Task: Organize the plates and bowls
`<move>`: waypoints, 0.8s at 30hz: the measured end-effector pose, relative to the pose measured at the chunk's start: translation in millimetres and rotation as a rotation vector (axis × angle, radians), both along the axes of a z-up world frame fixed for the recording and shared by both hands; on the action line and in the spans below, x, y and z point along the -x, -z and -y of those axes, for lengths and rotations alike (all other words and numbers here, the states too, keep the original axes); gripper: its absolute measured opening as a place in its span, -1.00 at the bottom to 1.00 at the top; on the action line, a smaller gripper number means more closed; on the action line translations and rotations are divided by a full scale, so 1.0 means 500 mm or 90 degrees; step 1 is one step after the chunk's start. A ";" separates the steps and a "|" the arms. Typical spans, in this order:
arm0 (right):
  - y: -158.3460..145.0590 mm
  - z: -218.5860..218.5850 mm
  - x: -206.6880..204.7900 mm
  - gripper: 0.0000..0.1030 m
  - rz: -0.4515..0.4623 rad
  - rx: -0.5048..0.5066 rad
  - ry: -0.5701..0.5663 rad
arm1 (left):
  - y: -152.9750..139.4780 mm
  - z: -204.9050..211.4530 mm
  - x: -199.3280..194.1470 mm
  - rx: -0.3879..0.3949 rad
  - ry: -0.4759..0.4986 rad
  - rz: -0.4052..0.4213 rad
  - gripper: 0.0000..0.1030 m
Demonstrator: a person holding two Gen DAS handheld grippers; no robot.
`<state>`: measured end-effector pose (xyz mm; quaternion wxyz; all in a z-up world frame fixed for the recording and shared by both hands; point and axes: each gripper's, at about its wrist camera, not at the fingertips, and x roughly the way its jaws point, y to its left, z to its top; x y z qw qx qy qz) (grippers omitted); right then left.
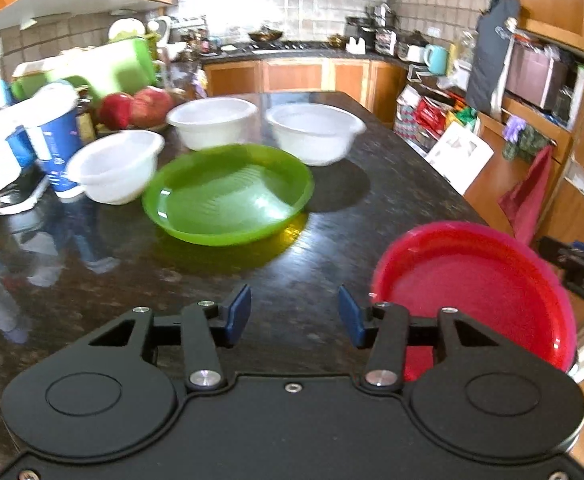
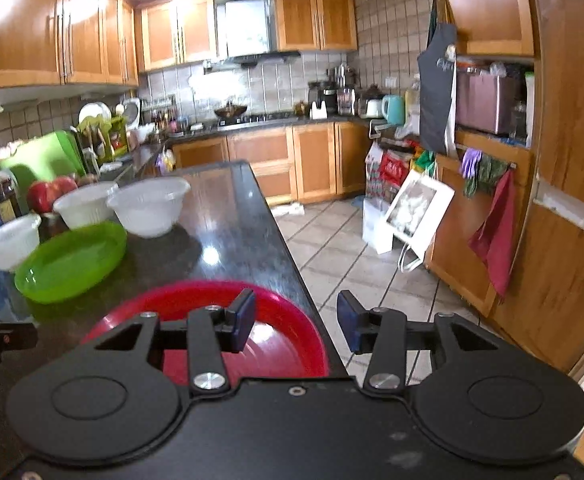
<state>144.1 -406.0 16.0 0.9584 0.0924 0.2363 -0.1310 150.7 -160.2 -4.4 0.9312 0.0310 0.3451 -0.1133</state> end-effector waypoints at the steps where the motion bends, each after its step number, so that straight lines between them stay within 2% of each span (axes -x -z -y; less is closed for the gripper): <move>1: -0.008 -0.010 0.002 -0.09 0.009 0.001 0.000 | -0.003 -0.012 -0.002 -0.001 -0.006 0.005 0.10; 6: -0.047 -0.081 0.008 -0.08 0.066 -0.016 -0.011 | -0.018 -0.086 -0.010 -0.001 -0.030 0.026 0.10; 10: -0.066 -0.153 -0.003 -0.08 0.082 -0.019 -0.034 | -0.024 -0.146 -0.023 0.004 -0.048 0.025 0.09; 16: -0.073 -0.276 -0.036 -0.09 0.071 -0.033 -0.079 | -0.023 -0.236 -0.038 -0.006 -0.035 0.022 0.08; 21: -0.071 -0.363 -0.066 -0.09 0.066 -0.001 -0.081 | -0.018 -0.294 -0.051 -0.006 -0.023 0.026 0.08; 24: -0.066 -0.388 -0.090 -0.21 0.046 -0.018 -0.087 | -0.014 -0.313 -0.069 -0.003 -0.019 0.017 0.06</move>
